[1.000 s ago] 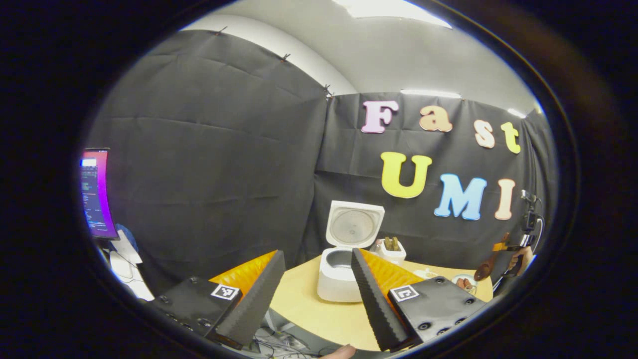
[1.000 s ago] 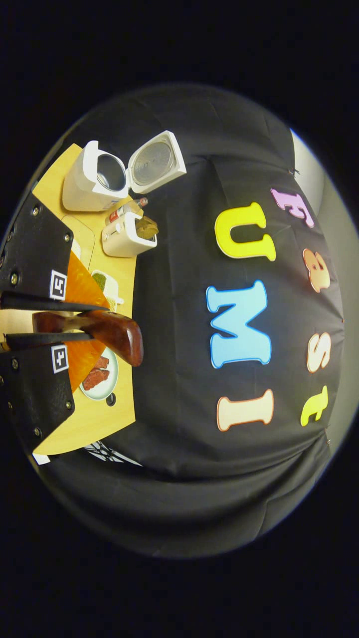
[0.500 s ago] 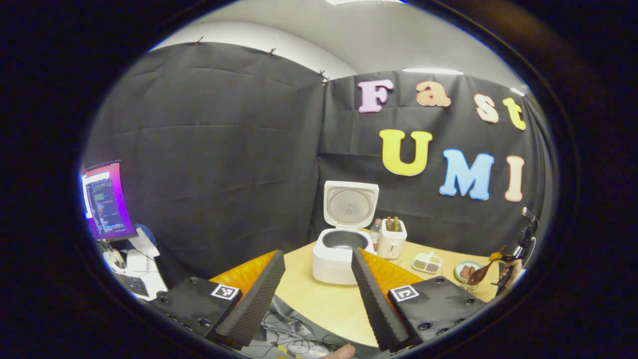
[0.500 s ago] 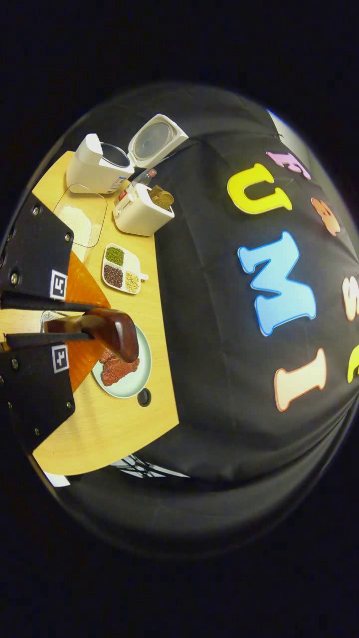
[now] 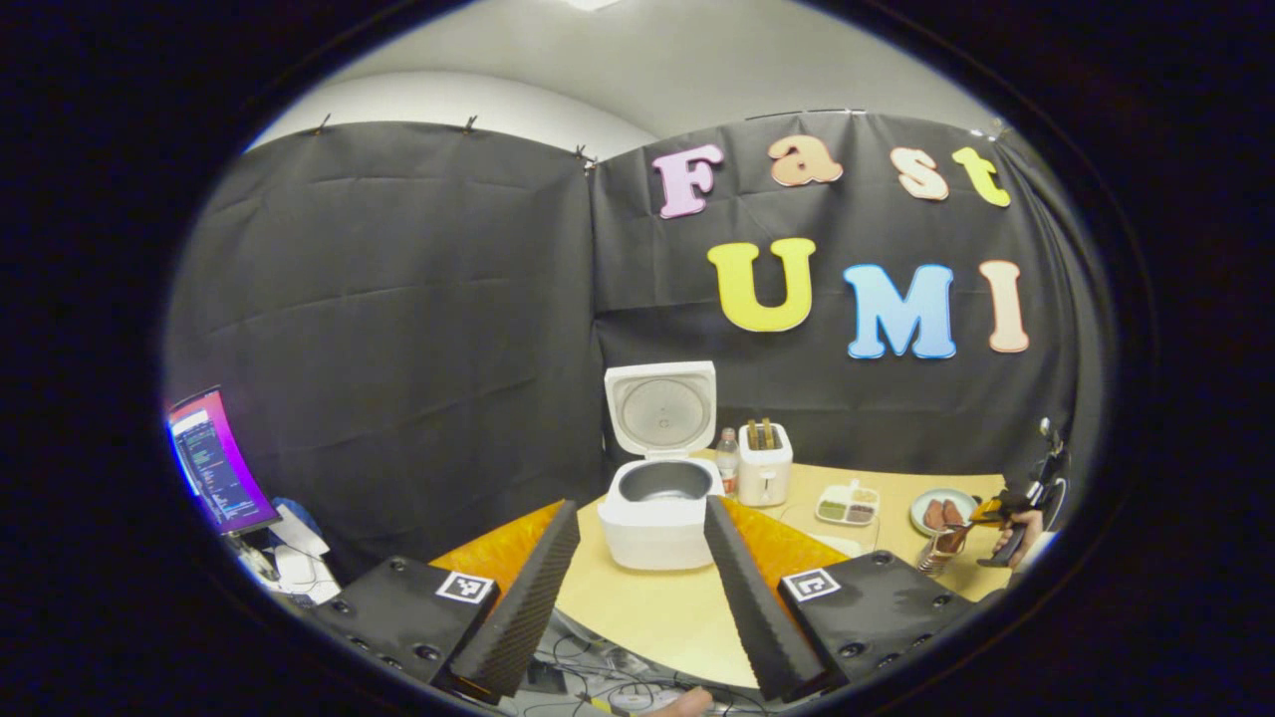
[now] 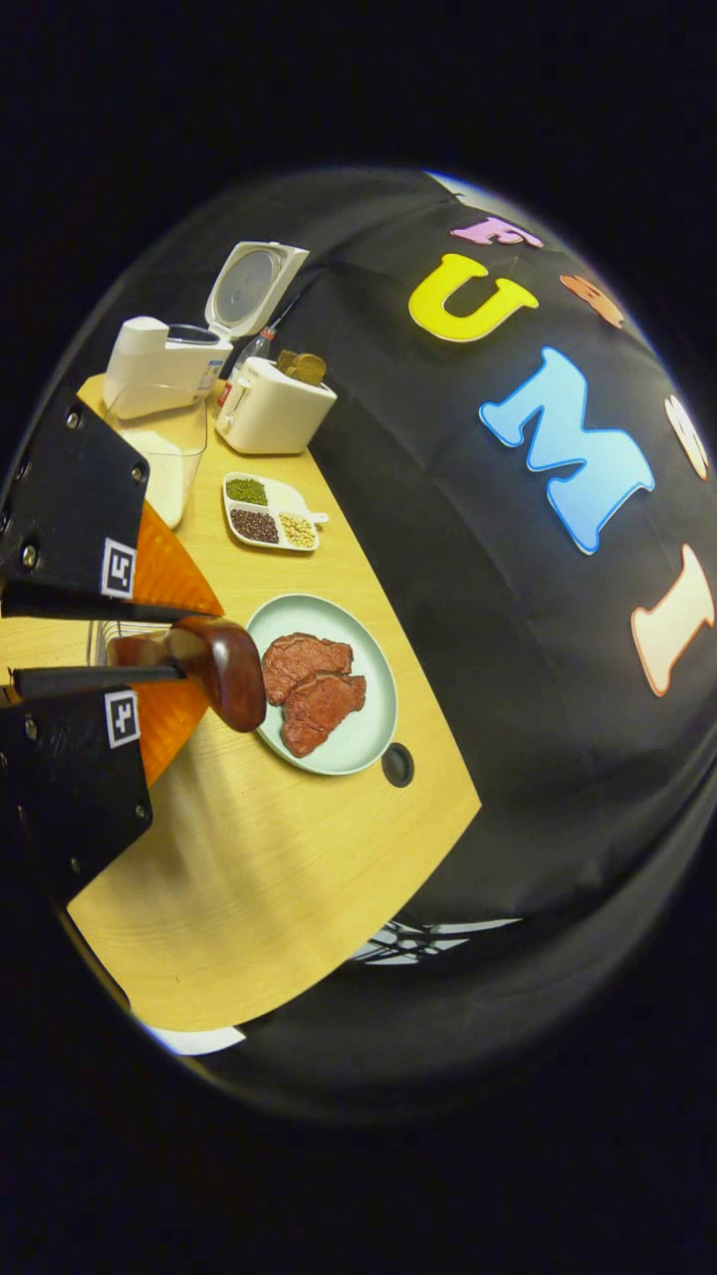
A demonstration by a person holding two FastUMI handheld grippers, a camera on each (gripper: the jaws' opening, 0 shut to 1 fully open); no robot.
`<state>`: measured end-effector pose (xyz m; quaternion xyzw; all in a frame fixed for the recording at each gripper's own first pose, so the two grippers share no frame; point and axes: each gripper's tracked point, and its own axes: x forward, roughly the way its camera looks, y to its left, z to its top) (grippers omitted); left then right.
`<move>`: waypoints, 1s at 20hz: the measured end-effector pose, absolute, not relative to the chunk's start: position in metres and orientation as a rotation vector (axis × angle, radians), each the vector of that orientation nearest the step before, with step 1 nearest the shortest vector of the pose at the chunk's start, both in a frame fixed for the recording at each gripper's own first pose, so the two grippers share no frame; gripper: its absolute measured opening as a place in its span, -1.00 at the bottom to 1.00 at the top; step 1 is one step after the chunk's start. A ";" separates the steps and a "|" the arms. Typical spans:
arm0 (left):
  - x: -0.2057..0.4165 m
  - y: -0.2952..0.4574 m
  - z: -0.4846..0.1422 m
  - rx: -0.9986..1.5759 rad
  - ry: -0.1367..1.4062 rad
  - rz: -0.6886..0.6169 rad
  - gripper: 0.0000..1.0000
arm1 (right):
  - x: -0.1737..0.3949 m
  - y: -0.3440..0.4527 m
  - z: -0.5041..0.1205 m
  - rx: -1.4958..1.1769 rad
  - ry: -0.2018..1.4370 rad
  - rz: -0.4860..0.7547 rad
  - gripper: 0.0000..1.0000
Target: Close the left gripper, press the button to open the rice cooker; take a wooden spoon from the chopstick holder with the right hand, scoop a spoonful of rice and pour it into the rice cooker, then put the wooden spoon back into the chopstick holder.
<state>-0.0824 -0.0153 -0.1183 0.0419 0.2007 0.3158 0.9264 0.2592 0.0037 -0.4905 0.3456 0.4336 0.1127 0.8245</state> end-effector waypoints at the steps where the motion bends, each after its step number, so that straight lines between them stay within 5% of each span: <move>1: -0.079 -0.017 -0.120 0.087 0.413 0.639 0.80 | 0.258 0.001 -0.491 0.780 0.925 0.237 -0.50; 3: -0.069 -0.020 -0.122 0.086 0.409 0.617 0.80 | 0.251 -0.010 -0.494 0.815 0.929 0.214 -0.27; 4: -0.065 -0.021 -0.120 0.083 0.403 0.607 0.80 | 0.243 -0.016 -0.496 0.821 0.940 0.207 0.07; 6: -0.053 -0.023 -0.118 0.073 0.386 0.583 0.80 | 0.231 -0.029 -0.493 0.831 0.934 0.196 0.28; 9: -0.039 -0.025 -0.116 0.066 0.365 0.537 0.80 | 0.212 -0.060 -0.485 0.806 0.888 0.143 0.95; 20: 0.034 0.035 -0.115 0.015 0.250 0.341 0.80 | 0.114 -0.103 -0.420 0.688 0.761 0.014 0.95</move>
